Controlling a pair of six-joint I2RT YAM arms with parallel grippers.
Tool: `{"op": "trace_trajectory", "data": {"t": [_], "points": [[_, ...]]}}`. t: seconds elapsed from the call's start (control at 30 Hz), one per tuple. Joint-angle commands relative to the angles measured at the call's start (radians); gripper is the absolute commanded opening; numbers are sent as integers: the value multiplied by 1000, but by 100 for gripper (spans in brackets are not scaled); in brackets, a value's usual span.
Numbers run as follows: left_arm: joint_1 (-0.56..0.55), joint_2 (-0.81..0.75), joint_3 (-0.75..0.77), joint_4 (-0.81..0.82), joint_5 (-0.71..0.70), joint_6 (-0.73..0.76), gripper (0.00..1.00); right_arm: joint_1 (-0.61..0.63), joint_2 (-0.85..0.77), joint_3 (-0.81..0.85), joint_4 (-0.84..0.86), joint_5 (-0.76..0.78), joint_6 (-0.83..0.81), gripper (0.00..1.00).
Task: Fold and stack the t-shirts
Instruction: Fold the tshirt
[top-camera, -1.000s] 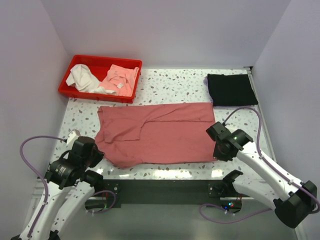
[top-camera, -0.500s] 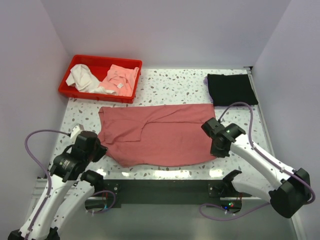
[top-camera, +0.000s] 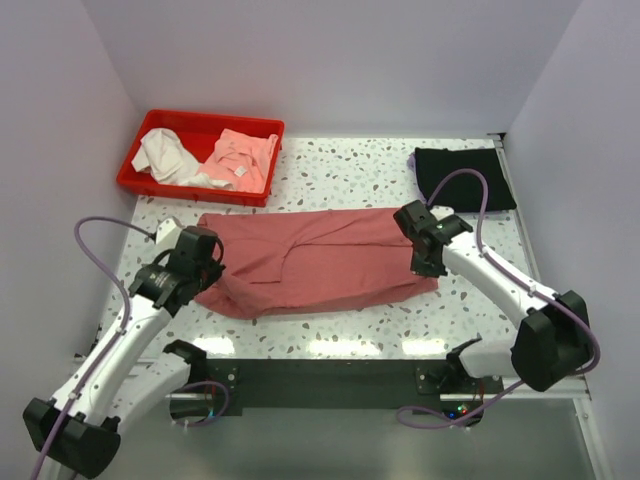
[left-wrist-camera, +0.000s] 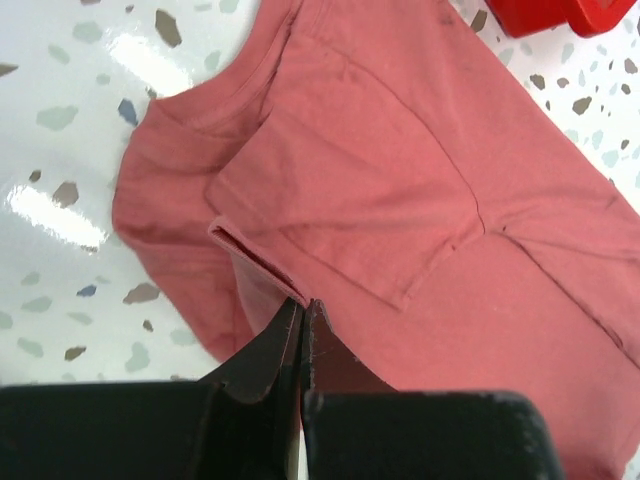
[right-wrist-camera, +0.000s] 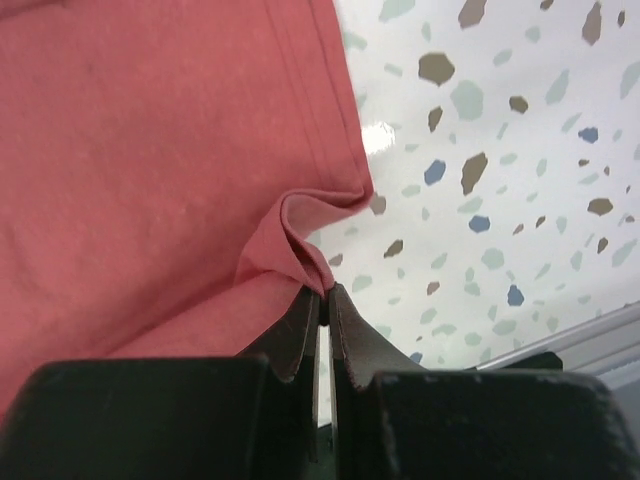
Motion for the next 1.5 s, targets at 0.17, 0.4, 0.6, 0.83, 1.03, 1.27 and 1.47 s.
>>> {"op": "trace_trajectory", "data": {"t": [0.17, 0.4, 0.6, 0.83, 1.03, 1.27, 1.47], "points": [[-1, 190, 102, 183, -122, 82, 0, -100, 64, 72, 139, 12, -114, 0], [15, 270, 141, 215, -182, 108, 0, -140, 138, 125, 159, 15, -150, 0], [64, 314, 164, 258, -190, 143, 0, -170, 175, 162, 185, -1, -165, 0], [84, 400, 191, 316, -167, 160, 0, -192, 239, 201, 198, -5, -184, 2], [94, 477, 193, 361, -154, 148, 0, -204, 314, 231, 216, -13, -188, 4], [96, 579, 199, 447, -177, 133, 3, -207, 388, 294, 238, -19, -190, 45], [99, 723, 270, 490, -179, 156, 15, -207, 344, 282, 276, -68, -200, 91]]}}
